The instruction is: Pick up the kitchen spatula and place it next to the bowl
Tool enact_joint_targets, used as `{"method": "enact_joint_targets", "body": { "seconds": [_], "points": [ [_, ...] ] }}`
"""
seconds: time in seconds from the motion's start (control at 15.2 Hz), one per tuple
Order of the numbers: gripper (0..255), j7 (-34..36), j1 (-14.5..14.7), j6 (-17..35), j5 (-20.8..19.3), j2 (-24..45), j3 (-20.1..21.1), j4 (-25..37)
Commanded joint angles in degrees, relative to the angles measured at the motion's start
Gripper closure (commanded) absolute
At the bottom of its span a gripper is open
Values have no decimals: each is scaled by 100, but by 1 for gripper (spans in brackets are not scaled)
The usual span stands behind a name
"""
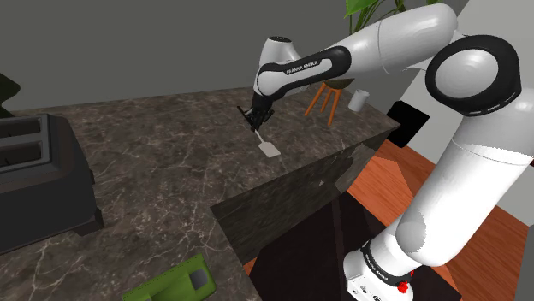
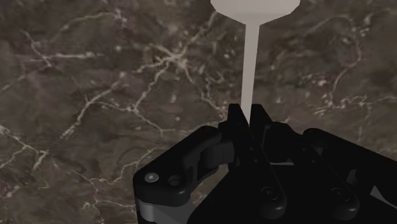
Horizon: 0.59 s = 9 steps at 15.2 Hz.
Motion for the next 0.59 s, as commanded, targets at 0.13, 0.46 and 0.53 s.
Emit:
{"method": "enact_joint_targets", "body": {
  "seconds": [0.13, 0.46, 0.53],
  "points": [
    [255, -23, -6, -265, 34, -142, 10, 125],
    [255, -52, -13, -612, 73, -313, 20, 303],
    [255, -57, -15, -682, 80, -344, 21, 343]
  ]
}}
